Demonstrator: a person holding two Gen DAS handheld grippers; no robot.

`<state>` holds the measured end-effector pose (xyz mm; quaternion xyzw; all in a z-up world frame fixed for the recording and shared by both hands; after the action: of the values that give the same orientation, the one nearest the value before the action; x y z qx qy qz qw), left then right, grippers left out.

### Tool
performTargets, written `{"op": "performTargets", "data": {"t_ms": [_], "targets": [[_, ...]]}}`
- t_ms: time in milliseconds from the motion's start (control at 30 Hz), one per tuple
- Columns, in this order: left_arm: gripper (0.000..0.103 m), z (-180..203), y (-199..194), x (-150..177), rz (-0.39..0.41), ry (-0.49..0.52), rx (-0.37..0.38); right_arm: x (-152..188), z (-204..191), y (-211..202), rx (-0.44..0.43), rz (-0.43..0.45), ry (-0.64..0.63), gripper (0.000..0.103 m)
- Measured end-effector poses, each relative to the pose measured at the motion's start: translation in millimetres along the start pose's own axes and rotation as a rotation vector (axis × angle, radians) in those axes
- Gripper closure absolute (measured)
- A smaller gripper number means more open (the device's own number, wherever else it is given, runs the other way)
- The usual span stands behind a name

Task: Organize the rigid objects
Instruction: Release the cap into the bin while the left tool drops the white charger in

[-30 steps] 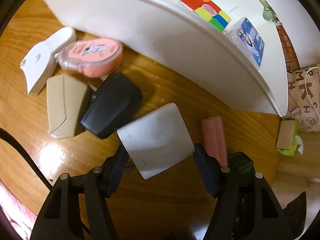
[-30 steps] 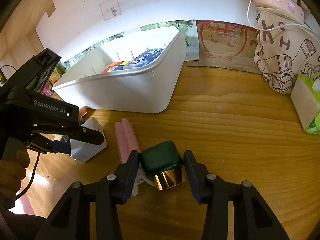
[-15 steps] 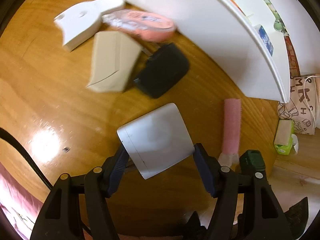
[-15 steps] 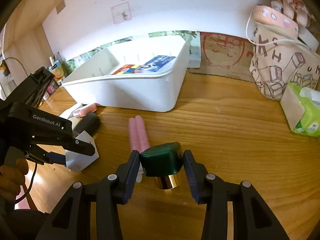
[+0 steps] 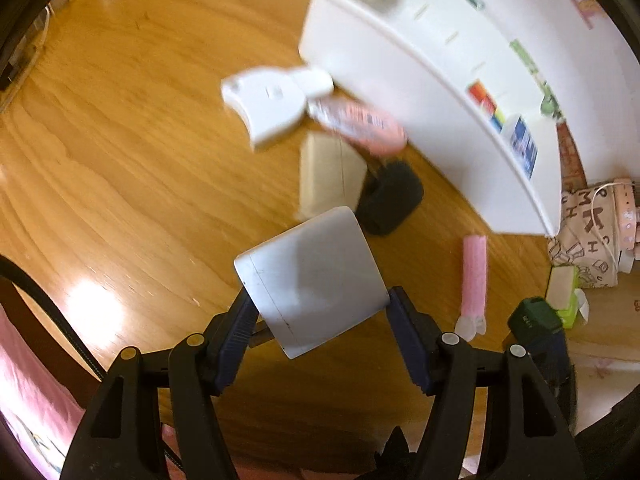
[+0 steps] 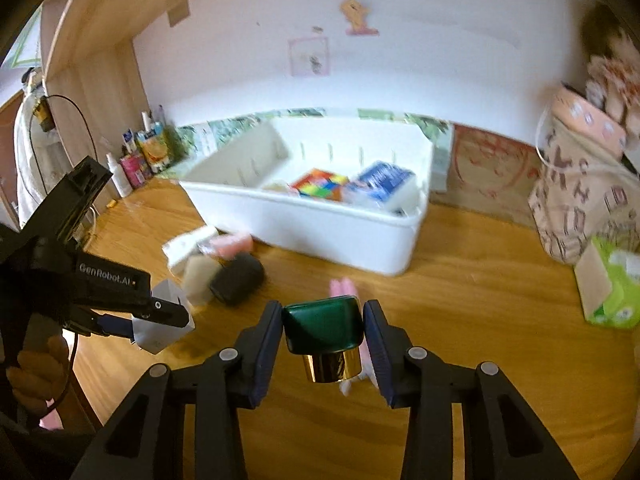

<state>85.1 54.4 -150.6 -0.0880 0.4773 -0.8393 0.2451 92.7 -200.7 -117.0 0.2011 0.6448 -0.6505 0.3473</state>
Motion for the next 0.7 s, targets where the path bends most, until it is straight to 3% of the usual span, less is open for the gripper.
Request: {"op": "performTargets", "data": {"t_ms": [267, 467, 700], "targets": [[0.034, 8, -36, -28, 0.138, 0.040, 0.004, -43, -24, -11, -0.034, 0.108, -0.034, 0.061], [0.034, 25, -40, -57, 0.216, 0.059, 0.010, -74, -34, -10, -0.038, 0.184, -0.049, 0.061], [0.034, 44, -48, -90, 0.288, 0.120, 0.011, -99, -35, 6, -0.021, 0.214, -0.033, 0.061]]}}
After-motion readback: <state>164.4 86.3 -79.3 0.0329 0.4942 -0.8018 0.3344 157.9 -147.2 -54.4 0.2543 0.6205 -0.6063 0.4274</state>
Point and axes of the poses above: each gripper's, at about its wrist camera, not at the fingertips, and y roughly the way its jaws point, z to its right, x to its underside, the point moved 1 cm from there along y, roughly the way its jaws point, and after that the axes turned 14 degrees about x, right-handed, at the moved point
